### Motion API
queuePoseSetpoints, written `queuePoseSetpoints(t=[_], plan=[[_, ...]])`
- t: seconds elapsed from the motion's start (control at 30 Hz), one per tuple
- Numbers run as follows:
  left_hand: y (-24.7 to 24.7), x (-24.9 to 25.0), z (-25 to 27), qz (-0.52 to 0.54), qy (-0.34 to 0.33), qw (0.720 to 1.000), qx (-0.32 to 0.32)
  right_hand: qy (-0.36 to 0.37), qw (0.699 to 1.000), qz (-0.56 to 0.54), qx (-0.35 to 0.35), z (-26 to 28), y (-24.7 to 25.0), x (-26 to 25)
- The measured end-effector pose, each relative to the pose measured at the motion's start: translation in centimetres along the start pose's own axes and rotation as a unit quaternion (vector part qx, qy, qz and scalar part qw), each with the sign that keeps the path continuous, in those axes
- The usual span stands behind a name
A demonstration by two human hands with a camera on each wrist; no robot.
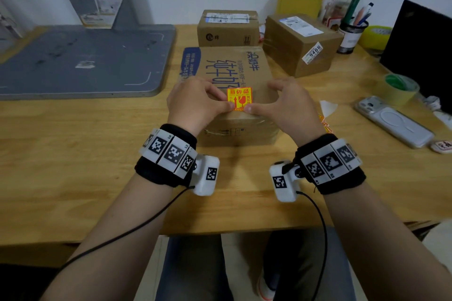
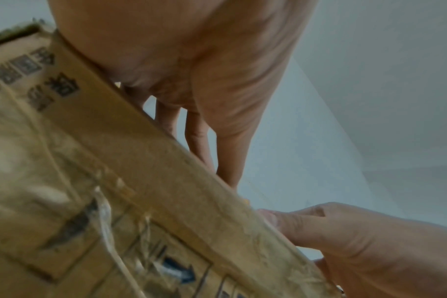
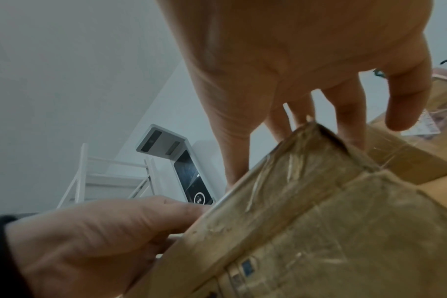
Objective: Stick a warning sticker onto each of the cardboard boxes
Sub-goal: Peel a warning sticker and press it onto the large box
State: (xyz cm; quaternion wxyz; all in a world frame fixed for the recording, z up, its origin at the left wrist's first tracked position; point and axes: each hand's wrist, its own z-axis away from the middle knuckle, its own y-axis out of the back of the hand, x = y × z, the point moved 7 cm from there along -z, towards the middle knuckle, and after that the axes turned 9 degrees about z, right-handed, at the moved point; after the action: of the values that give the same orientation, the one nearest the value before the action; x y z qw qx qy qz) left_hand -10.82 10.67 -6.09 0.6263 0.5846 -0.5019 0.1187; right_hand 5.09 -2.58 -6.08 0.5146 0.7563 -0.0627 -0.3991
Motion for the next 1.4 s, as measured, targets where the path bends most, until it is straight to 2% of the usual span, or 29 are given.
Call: queuePoseSetpoints(t=[0.1,0.17,0.27,0.4,0.67,0.8,1.03,1.4], plan=[[0.2,-0.2,0.0,0.013,0.013,1.000,0.012,0.065,0.997,0.003,0.037,0.7,0.4,-1.0],[0.2,-0.1,0.1,0.016,0.015,1.000,0.013,0.114,0.993,-0.015,0.038,1.4,0.3,-1.9],[0.4,-0.1,0.2,0.020,0.012,1.000,0.005,0.147,0.988,-0.047,-0.007,2.0,-0.6,-2.6],[0.8,-0.2,-0.1,0.009,0.008,0.999,-0.040,0.159,0.985,0.032,-0.063,2.0,-1.4,-3.0],[0.8,-0.2,0.0,-0.017,-0.008,0.999,-0.051,0.138,0.977,0.114,-0.115,0.6,-2.3,-3.4],[0.6,-0.3,0.1,-0.011,0.007,0.998,-0.067,0.116,0.976,0.126,-0.136,0.0,-2.3,-4.0],[0.4,-0.4,0.0,0.011,0.014,0.997,-0.072,0.122,0.968,0.168,-0.138,0.7,-2.1,-4.3],[-0.5,-0.4,0.1,0.025,0.028,0.996,-0.080,0.062,0.976,0.183,-0.105,0.1,-2.4,-3.1]])
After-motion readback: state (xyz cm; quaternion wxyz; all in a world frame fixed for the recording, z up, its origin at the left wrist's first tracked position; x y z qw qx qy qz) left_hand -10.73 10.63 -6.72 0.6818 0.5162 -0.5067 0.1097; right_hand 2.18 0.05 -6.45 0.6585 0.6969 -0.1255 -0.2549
